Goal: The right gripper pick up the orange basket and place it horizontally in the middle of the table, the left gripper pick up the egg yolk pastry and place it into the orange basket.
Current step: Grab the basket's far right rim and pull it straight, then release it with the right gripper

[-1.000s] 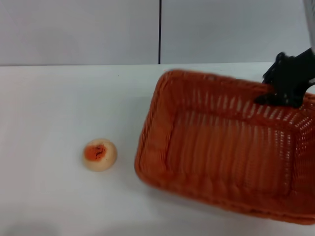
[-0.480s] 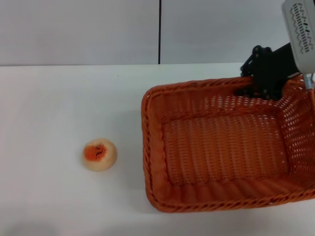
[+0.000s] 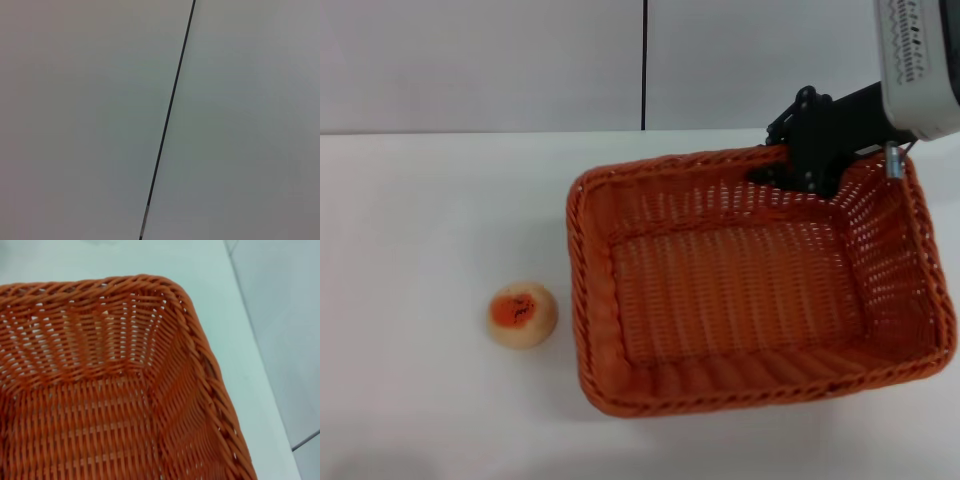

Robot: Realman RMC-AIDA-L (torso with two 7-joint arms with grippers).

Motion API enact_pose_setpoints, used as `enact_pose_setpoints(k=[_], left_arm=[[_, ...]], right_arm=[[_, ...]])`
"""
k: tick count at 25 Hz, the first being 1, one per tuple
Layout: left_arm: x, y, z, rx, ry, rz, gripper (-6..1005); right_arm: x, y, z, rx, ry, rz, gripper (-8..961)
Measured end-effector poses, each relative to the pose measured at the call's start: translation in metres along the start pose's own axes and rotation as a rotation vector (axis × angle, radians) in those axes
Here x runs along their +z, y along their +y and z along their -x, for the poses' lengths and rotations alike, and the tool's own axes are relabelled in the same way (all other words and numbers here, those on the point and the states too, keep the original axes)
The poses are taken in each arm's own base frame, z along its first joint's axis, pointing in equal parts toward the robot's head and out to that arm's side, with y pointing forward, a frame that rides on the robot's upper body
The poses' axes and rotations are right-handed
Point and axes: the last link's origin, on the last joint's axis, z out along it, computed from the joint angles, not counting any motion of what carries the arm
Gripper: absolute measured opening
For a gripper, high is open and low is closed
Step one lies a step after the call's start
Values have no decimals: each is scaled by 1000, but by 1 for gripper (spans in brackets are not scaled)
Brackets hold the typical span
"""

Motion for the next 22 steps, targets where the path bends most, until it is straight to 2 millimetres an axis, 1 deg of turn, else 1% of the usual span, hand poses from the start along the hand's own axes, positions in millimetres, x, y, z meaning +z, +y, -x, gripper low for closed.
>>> enact_pose_setpoints(k=[3,9,16,22], left_arm=[[0,-1,0,5,-3,0,752],[-1,-3,-1,12,-7,-2,748],[-1,-3,0,20,-10,-3,743],[-3,-5,-2,32,-15,-4,739]], right_arm=[[8,1,-2,49,-27,-9,191],[21,6,1,142,-41,14,199],[21,6,2,215,-26,22,209],[23,8,5,214,13,40,218]])
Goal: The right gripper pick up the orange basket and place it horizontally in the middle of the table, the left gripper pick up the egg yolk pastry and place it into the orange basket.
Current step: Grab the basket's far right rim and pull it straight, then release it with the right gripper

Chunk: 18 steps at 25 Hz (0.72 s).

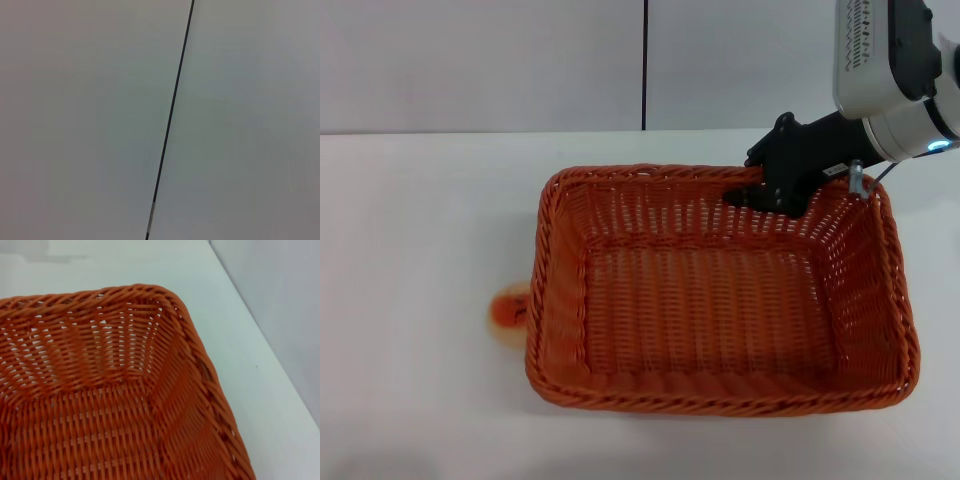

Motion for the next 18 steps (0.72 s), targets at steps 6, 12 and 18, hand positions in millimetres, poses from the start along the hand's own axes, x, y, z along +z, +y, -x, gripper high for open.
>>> enact_pose_setpoints(k=[6,12,18], left_arm=[[0,0,0,2,1,1,735],[-1,0,0,0,-1,0,730],[1,2,1,-3,-5,13,726]], right_arm=[[-1,1,4,0,10,5,227],[-2,1,4,8,9,-3,242],[-2,2,4,15,-1,-4,289]])
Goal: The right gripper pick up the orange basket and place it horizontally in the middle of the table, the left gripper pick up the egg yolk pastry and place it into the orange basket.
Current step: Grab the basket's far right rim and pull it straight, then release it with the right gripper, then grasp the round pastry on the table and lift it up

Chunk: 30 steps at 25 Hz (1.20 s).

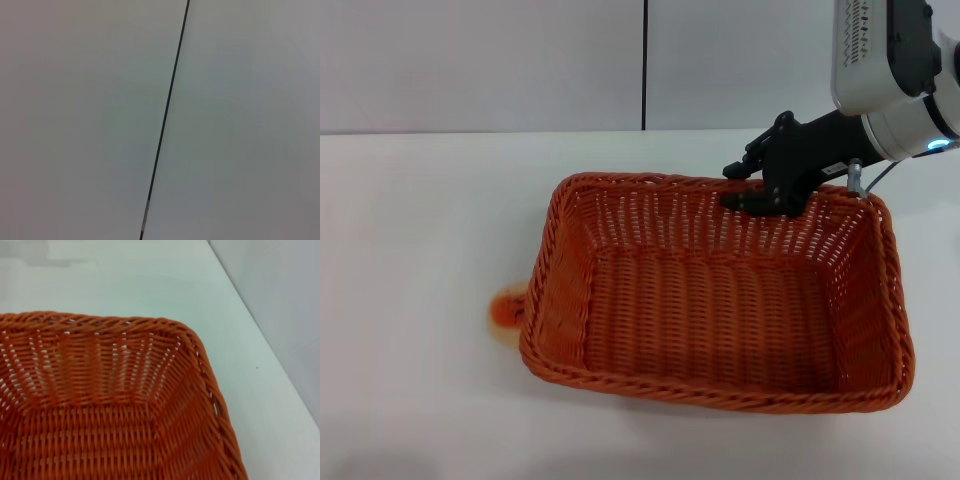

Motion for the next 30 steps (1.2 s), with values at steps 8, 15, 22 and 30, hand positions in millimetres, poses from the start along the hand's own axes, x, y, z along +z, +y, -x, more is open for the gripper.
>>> enact_pose_setpoints(k=[8,15,22,30], left_arm=[[-1,-3,-4,24,-2,27,721],[6,-5,-11,37,-115,256,716],[35,3,-16,33,-339,606,711],[73,37,7,37,-455,849,706]], right_arm=[[-34,7,18,-13,-159,-49,318],[-121,38,12,43,-494,-285,325],[-172,78,-63,370,-854,-456,331],[-188,113,-132,571,-1068,-528,339]])
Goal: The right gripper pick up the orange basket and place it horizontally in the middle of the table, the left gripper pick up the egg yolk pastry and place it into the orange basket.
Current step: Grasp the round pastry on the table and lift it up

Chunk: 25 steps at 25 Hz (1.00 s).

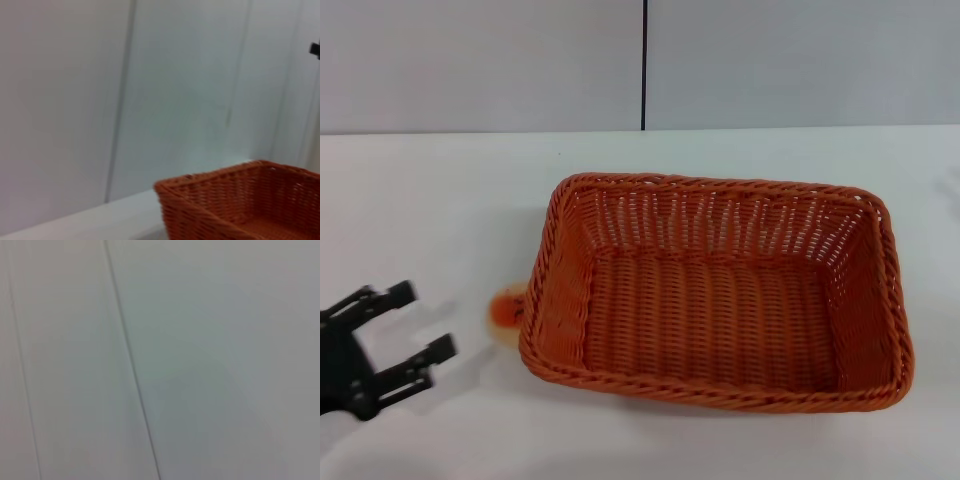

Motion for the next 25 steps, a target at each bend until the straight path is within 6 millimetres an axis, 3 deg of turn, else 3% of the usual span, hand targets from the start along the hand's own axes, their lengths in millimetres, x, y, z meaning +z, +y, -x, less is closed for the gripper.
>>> enact_pose_setpoints(k=[4,11,25], left_arm=[[30,-6,5,-14,-29,33,703],[66,-11,15,-10,-81,40,698],[80,-12,31,24,-128,-21,689]], right_arm=[[-11,-1,-6,30,-27,-12,343],[-16,0,-10,44,-29,-14,350],[-14,-1,-14,62,-33,-4,363]])
